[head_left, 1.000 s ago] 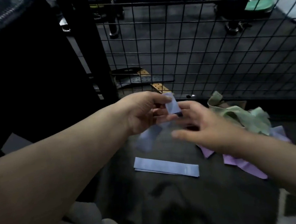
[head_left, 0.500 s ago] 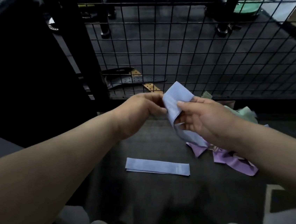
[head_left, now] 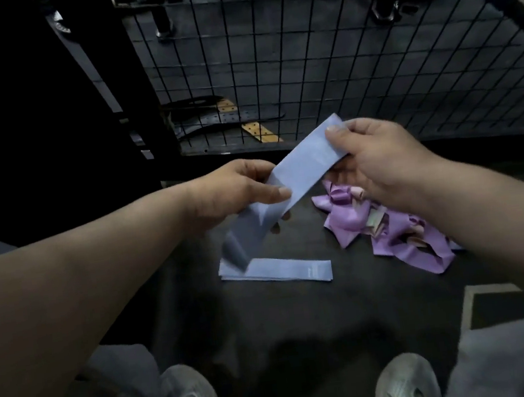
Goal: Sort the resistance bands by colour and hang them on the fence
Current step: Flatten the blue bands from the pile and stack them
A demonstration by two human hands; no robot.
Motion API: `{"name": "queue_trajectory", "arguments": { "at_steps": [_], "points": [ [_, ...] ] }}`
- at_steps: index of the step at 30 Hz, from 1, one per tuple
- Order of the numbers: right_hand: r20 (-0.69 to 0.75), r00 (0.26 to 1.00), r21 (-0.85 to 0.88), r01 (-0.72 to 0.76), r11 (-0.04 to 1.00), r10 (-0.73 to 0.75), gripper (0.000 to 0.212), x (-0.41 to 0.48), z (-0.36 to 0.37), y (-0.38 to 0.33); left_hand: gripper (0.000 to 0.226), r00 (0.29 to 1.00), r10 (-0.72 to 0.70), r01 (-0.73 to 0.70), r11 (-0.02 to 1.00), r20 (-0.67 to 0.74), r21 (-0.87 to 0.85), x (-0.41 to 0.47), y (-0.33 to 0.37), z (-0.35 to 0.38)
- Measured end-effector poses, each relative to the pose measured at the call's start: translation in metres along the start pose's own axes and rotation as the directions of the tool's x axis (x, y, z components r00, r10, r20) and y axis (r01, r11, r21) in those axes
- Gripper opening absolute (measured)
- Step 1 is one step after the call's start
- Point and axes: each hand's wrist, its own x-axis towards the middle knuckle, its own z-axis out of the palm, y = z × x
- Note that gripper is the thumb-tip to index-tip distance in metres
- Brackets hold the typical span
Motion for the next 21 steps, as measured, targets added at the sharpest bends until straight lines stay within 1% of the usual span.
{"name": "queue_trajectory", "arguments": {
  "at_steps": [2, 4, 6, 7, 8, 10, 11, 13, 15, 16, 18, 21],
  "points": [
    [-0.083, 0.996, -0.025, -0.047, 0.999, 0.045, 0.011, 0.01, -0.007, 0.018, 0.008, 0.995, -0.099, 0.1, 0.994, -0.016, 0.048, 0.002, -0.016, -0.005],
    [-0.079, 0.991, -0.118, -0.119, 0.986, 0.11, 0.013, 0.018, -0.014, 0.047, 0.012, 0.978, -0.204, 0.207, 0.968, -0.042, 0.141, 0.006, -0.036, -0.016],
    [-0.102, 0.979, -0.221, -0.193, 0.956, 0.174, 0.017, 0.02, -0.019, 0.085, 0.009, 0.948, -0.311, 0.315, 0.907, -0.059, 0.28, 0.011, -0.059, -0.027],
    [-0.143, 0.969, -0.233, -0.23, 0.945, 0.201, 0.017, 0.021, -0.02, 0.105, 0.006, 0.93, -0.362, 0.363, 0.866, -0.069, 0.344, 0.014, -0.07, -0.034],
    [-0.191, 0.955, -0.217, -0.267, 0.939, 0.228, 0.016, 0.022, -0.021, 0.125, 0.008, 0.909, -0.407, 0.407, 0.834, -0.083, 0.372, 0.018, -0.082, -0.041],
    [-0.29, 0.905, -0.166, -0.366, 0.915, 0.31, 0.012, 0.026, -0.024, 0.161, 0.019, 0.871, -0.477, 0.485, 0.795, -0.118, 0.364, 0.026, -0.108, -0.056],
    [-0.32, 0.873, -0.134, -0.426, 0.895, 0.368, 0.011, 0.029, -0.026, 0.178, 0.02, 0.855, -0.5, 0.515, 0.784, -0.138, 0.347, 0.029, -0.122, -0.061],
    [-0.353, 0.802, -0.039, -0.527, 0.849, 0.482, 0.017, 0.032, -0.031, 0.212, 0.016, 0.826, -0.538, 0.563, 0.772, -0.169, 0.295, 0.035, -0.153, -0.062],
    [-0.359, 0.733, 0.048, -0.604, 0.796, 0.578, 0.024, 0.034, -0.035, 0.239, 0.017, 0.812, -0.543, 0.583, 0.773, -0.212, 0.252, 0.045, -0.181, -0.055],
    [-0.358, 0.708, 0.079, -0.627, 0.775, 0.609, 0.021, 0.035, -0.036, 0.25, 0.018, 0.814, -0.53, 0.58, 0.766, -0.238, 0.278, 0.053, -0.194, -0.051],
    [-0.372, 0.671, 0.107, -0.656, 0.747, 0.642, 0.012, 0.04, -0.038, 0.269, 0.016, 0.825, -0.495, 0.565, 0.73, -0.271, 0.385, 0.069, -0.214, -0.041],
    [-0.421, 0.618, 0.091, -0.7, 0.708, 0.664, 0.014, 0.045, -0.039, 0.291, 0.011, 0.835, -0.469, 0.55, 0.724, -0.288, 0.417, 0.09, -0.236, -0.034]
  ]
}}
